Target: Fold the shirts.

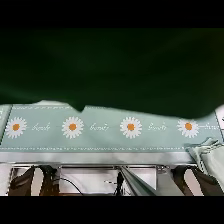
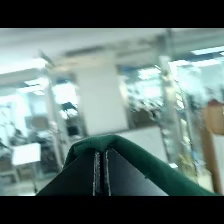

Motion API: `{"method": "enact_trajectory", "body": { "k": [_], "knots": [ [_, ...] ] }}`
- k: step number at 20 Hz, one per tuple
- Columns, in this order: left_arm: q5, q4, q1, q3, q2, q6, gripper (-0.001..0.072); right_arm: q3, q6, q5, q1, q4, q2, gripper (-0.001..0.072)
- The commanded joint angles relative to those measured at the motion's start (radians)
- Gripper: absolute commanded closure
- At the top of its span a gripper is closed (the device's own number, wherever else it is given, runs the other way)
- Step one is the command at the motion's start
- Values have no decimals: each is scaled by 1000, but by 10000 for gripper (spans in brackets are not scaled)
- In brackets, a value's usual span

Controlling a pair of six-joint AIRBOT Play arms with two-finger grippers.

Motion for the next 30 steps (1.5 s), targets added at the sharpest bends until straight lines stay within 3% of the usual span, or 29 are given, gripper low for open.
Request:
{"method": "enact_trajectory", "body": {
  "k": [1,4,7,10,12,16,19,25,30],
  "knots": [
    [-208,127,-1,165,13,-140,691,120,136,222,0,-205,32,688],
    [-453,204,-1,246,13,-140,691,120,155,444,0,-349,88,688],
    [-660,243,-3,245,-3,-140,691,119,52,760,0,-491,84,688],
    [-840,178,-10,98,-45,-121,691,29,59,789,54,-496,61,689],
    [-843,123,-15,-116,-50,-96,692,-108,42,789,55,-499,41,688],
    [-639,29,-20,-575,-65,-41,692,-403,-5,752,55,-518,-76,689],
    [-496,-27,-50,-785,-153,18,692,-479,-9,642,66,-522,-243,689],
    [-79,-22,-319,-812,-475,58,692,-478,-9,292,226,-491,-552,689],
    [247,10,-450,-812,-675,201,691,-478,-3,-116,261,-491,-697,689]
  ]
}}
